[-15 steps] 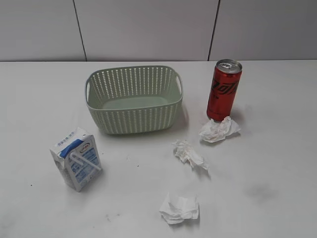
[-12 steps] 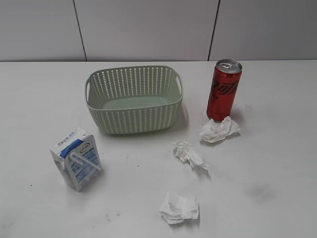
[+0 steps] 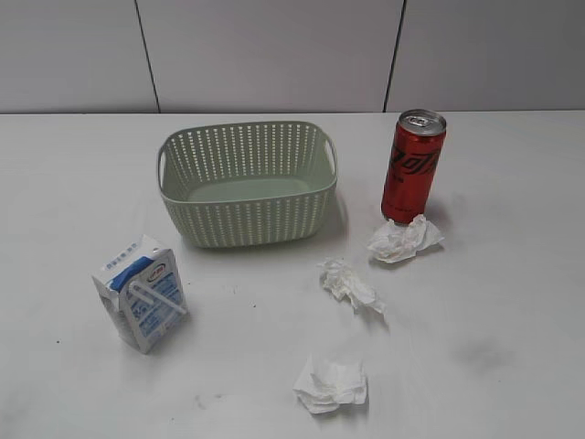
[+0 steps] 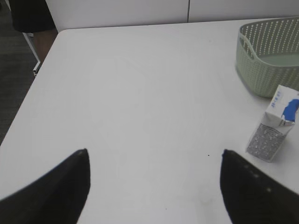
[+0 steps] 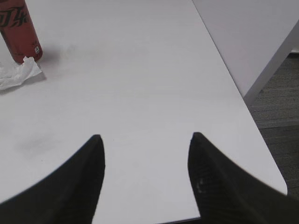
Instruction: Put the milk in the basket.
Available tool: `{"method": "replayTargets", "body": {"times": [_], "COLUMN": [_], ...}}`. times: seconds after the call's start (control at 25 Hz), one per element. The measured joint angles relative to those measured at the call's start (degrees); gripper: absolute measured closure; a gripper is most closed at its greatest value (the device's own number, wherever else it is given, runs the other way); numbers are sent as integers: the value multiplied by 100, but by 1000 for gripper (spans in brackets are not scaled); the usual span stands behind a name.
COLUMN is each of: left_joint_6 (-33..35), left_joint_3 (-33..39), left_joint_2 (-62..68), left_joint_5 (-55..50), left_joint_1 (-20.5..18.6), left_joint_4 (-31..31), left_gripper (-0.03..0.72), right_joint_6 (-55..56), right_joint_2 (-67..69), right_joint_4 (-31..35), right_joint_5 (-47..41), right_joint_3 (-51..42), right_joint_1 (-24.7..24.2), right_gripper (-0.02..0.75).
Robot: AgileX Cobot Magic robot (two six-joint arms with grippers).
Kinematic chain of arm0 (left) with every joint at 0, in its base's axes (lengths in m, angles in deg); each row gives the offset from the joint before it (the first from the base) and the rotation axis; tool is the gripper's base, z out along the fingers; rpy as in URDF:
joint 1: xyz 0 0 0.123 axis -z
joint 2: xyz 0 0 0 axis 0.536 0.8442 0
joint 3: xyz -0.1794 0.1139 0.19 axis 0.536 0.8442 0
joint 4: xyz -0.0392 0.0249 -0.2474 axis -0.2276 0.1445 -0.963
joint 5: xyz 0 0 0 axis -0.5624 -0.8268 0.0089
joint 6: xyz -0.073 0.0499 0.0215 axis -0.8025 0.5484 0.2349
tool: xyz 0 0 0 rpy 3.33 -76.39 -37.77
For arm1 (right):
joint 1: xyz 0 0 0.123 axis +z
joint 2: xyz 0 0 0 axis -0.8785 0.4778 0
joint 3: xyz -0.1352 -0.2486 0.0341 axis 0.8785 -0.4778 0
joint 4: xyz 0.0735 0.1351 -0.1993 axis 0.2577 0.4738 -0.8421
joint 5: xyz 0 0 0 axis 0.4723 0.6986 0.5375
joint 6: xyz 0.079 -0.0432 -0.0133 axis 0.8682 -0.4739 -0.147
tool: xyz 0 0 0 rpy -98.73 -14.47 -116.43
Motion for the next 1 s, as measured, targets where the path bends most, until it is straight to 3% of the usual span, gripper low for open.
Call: {"method": "replayTargets", "body": {"times": [0.4,0.68,0.8,1.0], "left_joint_6": [0,340,473,645], "left_joint_3": [-455,-946,-1401,-2300], "left_joint_2": [2160,4177,4999,6142], "left_joint_5": [474,1359,1389,1283], "left_joint_1": [7,316,621,1497], "left_joint_4": [-196,-822,-896,-903], "left_gripper": [55,59,66,71], "right_joint_6": [0,0,0,0], "right_joint_2": [0,0,0,0], "right_joint_4": [0,0,0,0], "right_joint_5": [0,0,0,0], "right_joint_3": [0,0,0,0], "right_joint_1": [0,0,0,0], "right_gripper": [290,290,290,290]}}
